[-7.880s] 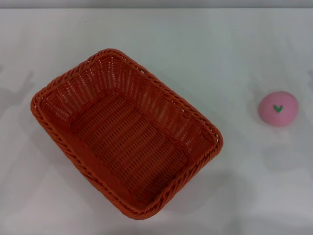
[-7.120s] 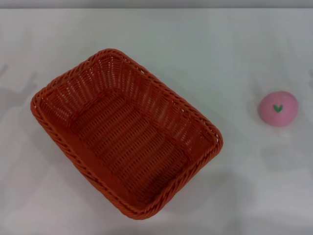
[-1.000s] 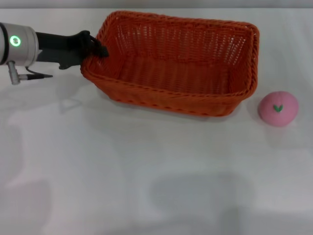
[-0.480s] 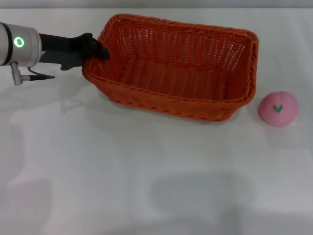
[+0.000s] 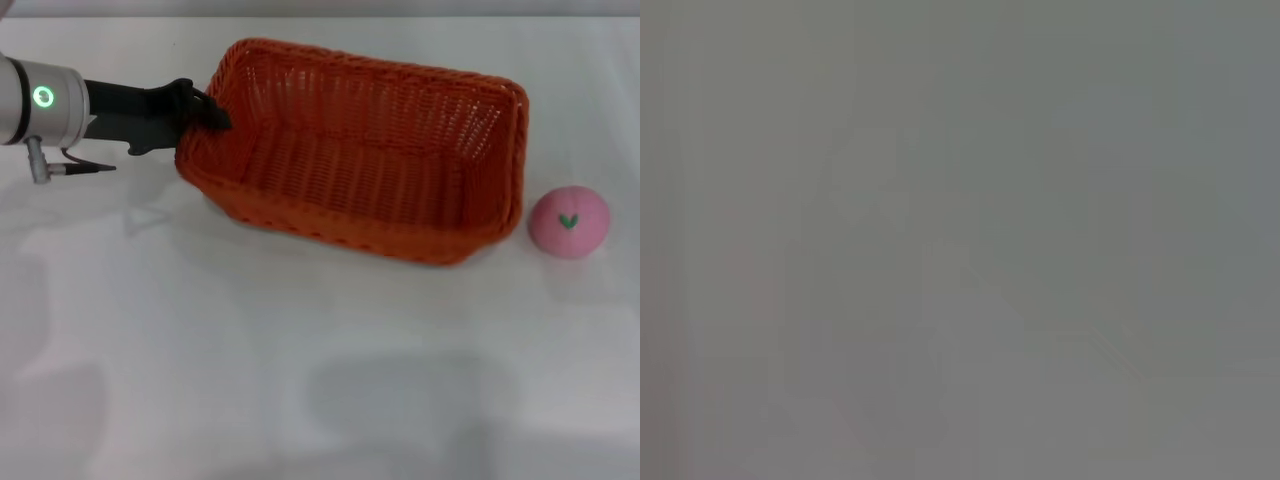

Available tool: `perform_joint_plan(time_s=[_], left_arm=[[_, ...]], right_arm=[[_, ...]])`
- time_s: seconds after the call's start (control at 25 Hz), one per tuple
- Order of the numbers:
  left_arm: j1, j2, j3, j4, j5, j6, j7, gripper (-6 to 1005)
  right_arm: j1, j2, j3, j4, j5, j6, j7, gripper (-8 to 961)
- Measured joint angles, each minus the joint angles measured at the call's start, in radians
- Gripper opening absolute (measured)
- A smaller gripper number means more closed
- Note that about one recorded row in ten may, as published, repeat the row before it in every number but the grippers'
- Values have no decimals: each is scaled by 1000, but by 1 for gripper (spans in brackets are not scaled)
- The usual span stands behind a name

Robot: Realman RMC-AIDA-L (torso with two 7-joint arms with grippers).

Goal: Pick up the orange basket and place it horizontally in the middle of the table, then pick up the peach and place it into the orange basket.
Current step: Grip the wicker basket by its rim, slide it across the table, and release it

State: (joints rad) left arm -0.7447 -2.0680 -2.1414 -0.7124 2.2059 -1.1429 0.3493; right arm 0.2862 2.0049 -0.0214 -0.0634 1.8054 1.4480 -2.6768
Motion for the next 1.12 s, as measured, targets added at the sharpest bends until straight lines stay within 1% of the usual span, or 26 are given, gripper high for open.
perform_joint_plan(time_s=[0.28,0.44,0.6,0.72,0.84,0.96,1.12], left_arm=[[4,-2,-6,3,-6,-11,0,328],[6,-3,-2,15,-8,-33,1,539],[7,-4,0,16,-8,-51,13,773],[12,-6,0,16,-23,-71,40,800],[31,-4,-5,9,-52,-79,81,828],[62,3,-16,-6,-87,-79,141,855],[113,9,-60,-47,-107,-80,242,873]], right_arm=[[-1,0,-2,2,0,3,0,710],[-3,0,-5,3,-1,6,0,708],[-4,0,-5,4,-1,8,0,707],[-4,0,-6,5,-4,9,0,705],[-6,0,-9,5,-6,14,1,704],[-10,0,-12,5,-8,28,6,703],[-28,-1,-19,-22,-24,42,45,701]])
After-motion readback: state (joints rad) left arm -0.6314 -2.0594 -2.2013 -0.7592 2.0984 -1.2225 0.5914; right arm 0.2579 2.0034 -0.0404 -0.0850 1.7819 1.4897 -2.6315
